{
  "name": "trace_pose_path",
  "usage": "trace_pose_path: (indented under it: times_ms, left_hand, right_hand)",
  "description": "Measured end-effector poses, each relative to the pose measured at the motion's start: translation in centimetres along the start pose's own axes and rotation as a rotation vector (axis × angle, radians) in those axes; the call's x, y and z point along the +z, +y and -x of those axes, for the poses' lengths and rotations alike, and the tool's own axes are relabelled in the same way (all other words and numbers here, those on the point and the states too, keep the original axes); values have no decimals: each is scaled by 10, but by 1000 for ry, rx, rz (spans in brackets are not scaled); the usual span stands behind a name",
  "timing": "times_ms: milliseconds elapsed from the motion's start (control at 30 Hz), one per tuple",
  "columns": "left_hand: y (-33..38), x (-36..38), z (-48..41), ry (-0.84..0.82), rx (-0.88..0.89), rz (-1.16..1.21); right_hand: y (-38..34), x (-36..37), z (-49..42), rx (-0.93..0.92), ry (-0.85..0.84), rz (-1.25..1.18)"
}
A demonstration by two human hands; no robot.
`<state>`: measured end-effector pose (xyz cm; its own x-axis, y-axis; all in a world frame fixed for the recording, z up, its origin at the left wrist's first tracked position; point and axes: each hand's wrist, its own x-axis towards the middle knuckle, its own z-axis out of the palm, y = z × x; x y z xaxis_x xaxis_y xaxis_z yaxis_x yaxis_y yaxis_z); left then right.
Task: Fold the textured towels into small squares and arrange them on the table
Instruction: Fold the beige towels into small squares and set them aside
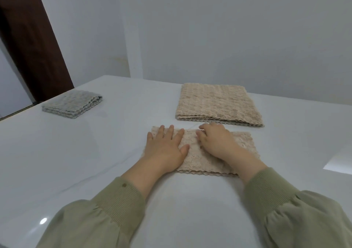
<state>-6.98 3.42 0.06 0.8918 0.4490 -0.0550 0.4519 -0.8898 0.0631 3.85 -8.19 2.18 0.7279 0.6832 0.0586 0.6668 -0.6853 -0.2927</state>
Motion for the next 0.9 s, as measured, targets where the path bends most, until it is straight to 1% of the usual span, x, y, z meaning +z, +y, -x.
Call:
trace_pose_path:
  times_ms: [67, 167, 267, 367, 467, 533, 567, 633, 700, 767, 800, 833, 867, 900]
  left_hand:
    - [0, 1, 0, 11, 4, 2]
    - [-2, 3, 1, 55, 21, 22]
    - [-3, 2, 2, 105, 54, 49]
    - [-3, 0, 2, 150, 67, 51]
    - [-5, -2, 1, 262, 62, 97]
    - [-10, -4, -1, 344, 24, 191]
    - [-12, -6, -2, 381, 1, 281]
    - [-18, -10, -4, 418, -60, 553]
    - [-25, -17, -5, 404, -145, 839]
    - [-33, -22, -6, 397, -248, 1043]
    - [-38, -23, -7, 367, -298, 1177]
    - [-42, -25, -7, 303, -323, 1371]
    - [-45, -24, -7, 200, -320, 1606]
    - [-47, -23, -6, 74, -280, 1831]
  right_hand:
    - [-5, -6, -9, -12, -88, -80]
    - [-16, -11, -18, -3, -180, -89]
    - [-22, -12, -22, 19, -192, -74]
    - [-23, -14, -23, -8, -190, -73]
    - [-24, -19, -23, -49, -163, -108]
    - [-24, -28, -21, -66, -147, -145]
    - [-24, -33, -19, -78, -136, -164]
    - [-22, -44, -15, -103, -110, -228]
    - [-21, -52, -11, -121, -71, -297]
    - [-18, -57, -6, -101, -20, -373]
    - [-16, -59, -4, -81, 6, -410]
    - [-14, -60, -1, -64, 32, -446]
    - [-12, -62, 1, -50, 56, -482]
    - [-10, -64, 3, -39, 80, -521]
